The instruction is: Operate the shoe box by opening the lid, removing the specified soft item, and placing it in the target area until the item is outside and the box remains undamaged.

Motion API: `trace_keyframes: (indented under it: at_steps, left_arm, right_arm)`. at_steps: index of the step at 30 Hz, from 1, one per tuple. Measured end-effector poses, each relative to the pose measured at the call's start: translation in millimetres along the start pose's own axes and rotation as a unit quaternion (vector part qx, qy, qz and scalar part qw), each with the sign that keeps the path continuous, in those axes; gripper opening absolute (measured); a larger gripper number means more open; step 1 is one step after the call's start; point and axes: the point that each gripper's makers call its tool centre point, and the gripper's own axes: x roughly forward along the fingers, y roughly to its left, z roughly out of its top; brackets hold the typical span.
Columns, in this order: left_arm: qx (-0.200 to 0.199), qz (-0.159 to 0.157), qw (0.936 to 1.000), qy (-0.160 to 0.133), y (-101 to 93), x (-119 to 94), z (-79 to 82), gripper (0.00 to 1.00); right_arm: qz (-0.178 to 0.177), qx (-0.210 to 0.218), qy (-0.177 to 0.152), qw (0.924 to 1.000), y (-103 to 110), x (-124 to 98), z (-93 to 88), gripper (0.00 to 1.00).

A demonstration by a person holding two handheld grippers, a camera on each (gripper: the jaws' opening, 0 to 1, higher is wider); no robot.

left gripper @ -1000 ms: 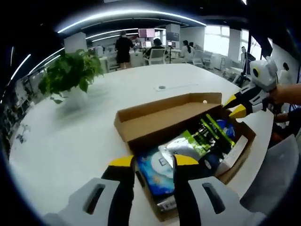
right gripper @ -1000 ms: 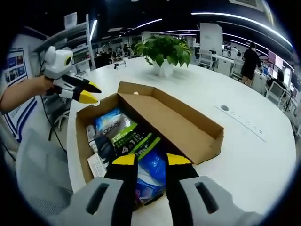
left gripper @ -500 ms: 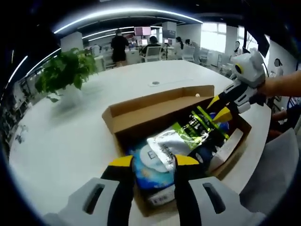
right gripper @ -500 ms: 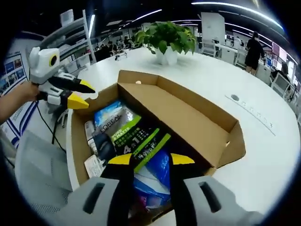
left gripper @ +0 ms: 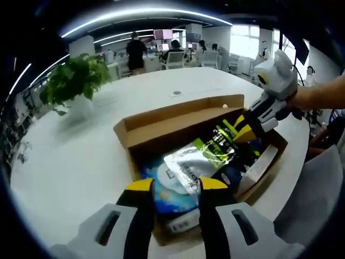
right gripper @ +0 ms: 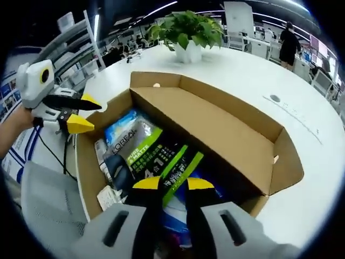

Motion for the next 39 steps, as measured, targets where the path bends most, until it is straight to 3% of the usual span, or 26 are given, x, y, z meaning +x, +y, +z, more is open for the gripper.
trace_keyframes:
  at_steps: [2,6,23,39]
  left_arm:
    - [0.001,-0.001,1.0000,0.003,-1.0,1,-1.3,0.30]
    - [0.003,-0.006,0.9999,0.010,-3.3,4,-3.6,0.30]
    - [0.003,-0.050,0.9970,0.058,-22.6,33,-13.9,0.27]
    - [-0.029,-0.113,0.9896,0.085,-48.7,56,-24.1,0.17]
  right_arm:
    - [0.000,0.002,0.003,1.0000,1,-2,-1.4,0.03]
    - [-0.005,-0.007,0.003,1.0000,2,-3,-1.5,0.01]
    - [-0.038,-0.076,0.033,0.9958,-11,-12,-16.0,0.00]
    - [-0.048,-0.092,0.035,0.9940,-15,-11,-23.7,0.00]
